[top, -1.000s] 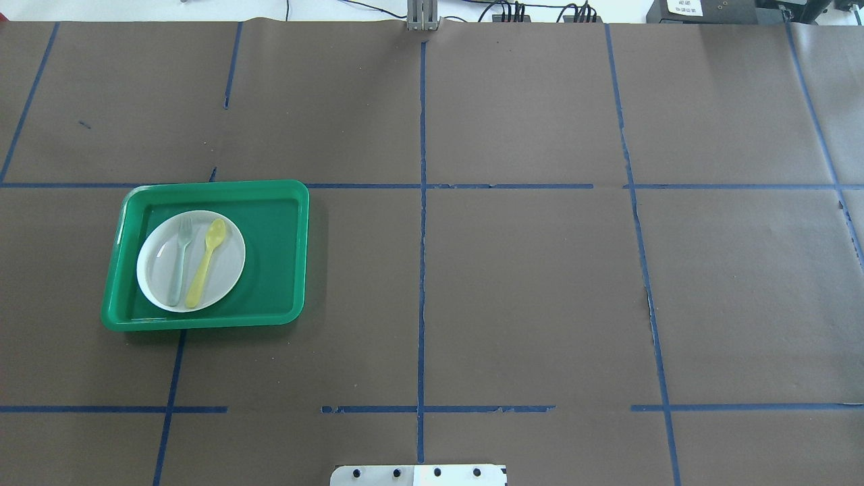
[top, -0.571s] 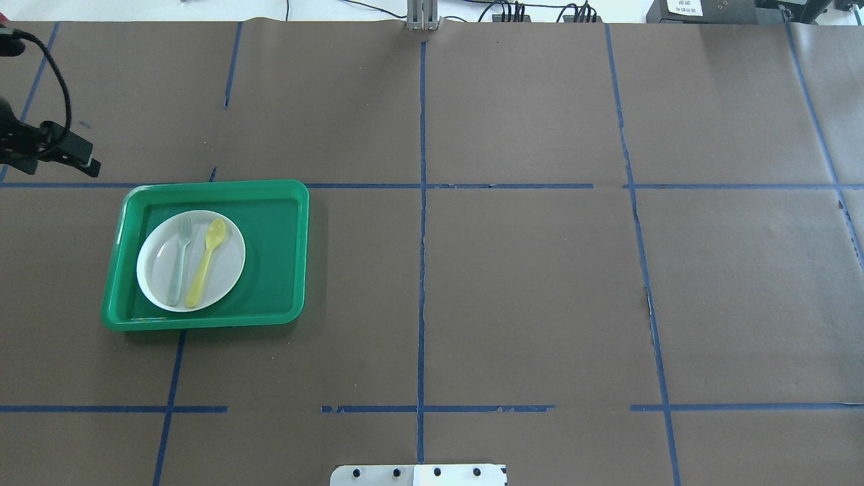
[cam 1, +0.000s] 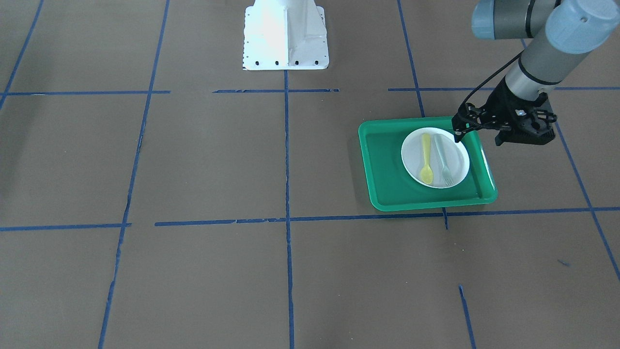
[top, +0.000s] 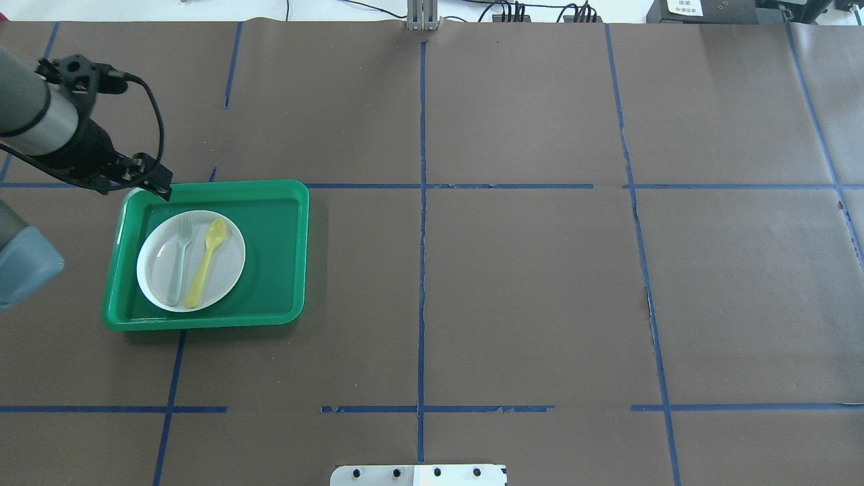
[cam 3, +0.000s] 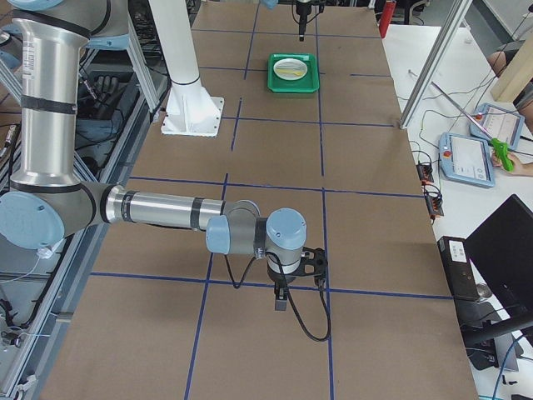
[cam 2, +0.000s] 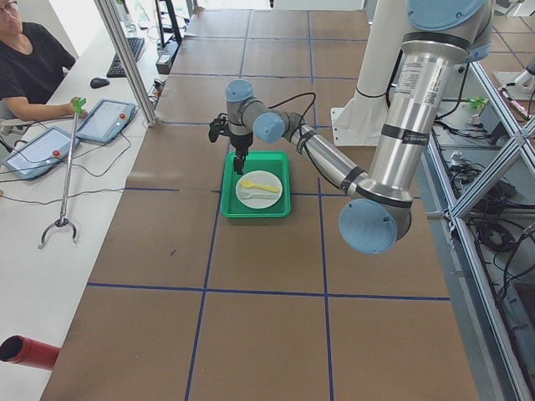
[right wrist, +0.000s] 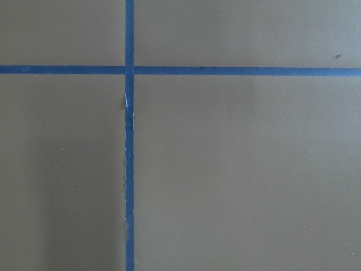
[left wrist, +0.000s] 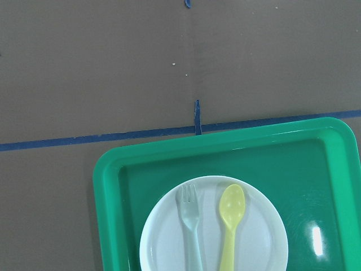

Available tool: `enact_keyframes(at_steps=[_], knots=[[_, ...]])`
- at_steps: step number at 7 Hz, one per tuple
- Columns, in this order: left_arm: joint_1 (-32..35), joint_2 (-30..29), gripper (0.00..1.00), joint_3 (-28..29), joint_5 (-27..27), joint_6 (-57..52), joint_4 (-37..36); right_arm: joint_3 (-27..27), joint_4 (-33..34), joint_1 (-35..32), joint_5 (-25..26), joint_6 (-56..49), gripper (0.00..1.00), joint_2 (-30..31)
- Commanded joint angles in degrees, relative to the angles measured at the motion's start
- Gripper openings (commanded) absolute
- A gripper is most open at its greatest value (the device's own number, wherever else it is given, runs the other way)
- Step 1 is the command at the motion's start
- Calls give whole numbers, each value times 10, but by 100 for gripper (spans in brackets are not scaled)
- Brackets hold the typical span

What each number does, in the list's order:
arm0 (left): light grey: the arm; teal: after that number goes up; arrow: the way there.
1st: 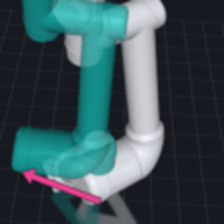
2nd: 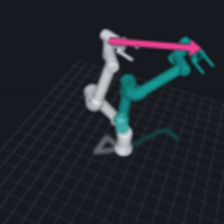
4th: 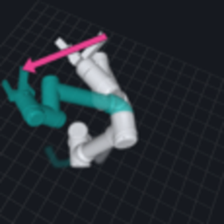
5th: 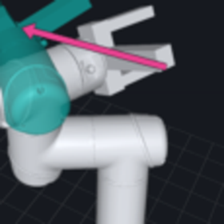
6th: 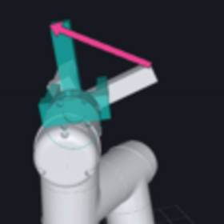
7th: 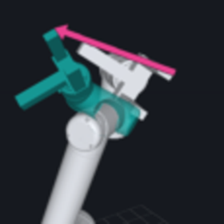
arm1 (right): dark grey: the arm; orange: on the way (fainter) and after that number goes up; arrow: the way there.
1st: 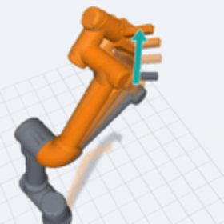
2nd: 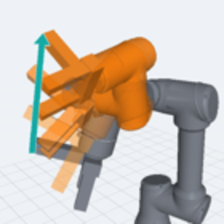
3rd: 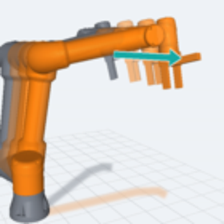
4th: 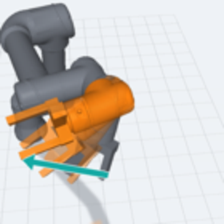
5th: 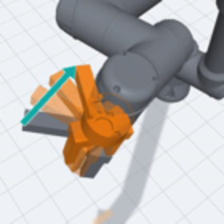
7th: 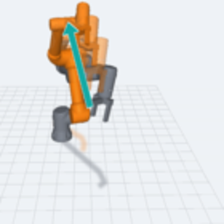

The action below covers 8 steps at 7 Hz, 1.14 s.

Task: Place spoon
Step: 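Move the left gripper over the yellow spoon on the white plate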

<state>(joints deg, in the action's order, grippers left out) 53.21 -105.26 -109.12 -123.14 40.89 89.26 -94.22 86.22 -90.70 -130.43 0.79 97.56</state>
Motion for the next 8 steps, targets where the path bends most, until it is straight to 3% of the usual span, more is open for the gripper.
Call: enact_keyframes(at_steps=[1, 3, 4, 5, 8], knots=[[-51, -17, 100, 78, 19, 30, 59, 0, 0, 0, 0, 0, 100, 0], [-71, -9, 100, 119, 20, 67, 130, 0, 0, 0, 0, 0, 100, 0], [-79, -9, 86, 125, 19, 76, 132, 0, 0, 0, 0, 0, 100, 0], [-92, -10, 81, 129, 19, 84, 132, 0, 0, 0, 0, 0, 100, 0], [-104, -9, 78, 132, 17, 85, 132, 0, 0, 0, 0, 0, 100, 0]])
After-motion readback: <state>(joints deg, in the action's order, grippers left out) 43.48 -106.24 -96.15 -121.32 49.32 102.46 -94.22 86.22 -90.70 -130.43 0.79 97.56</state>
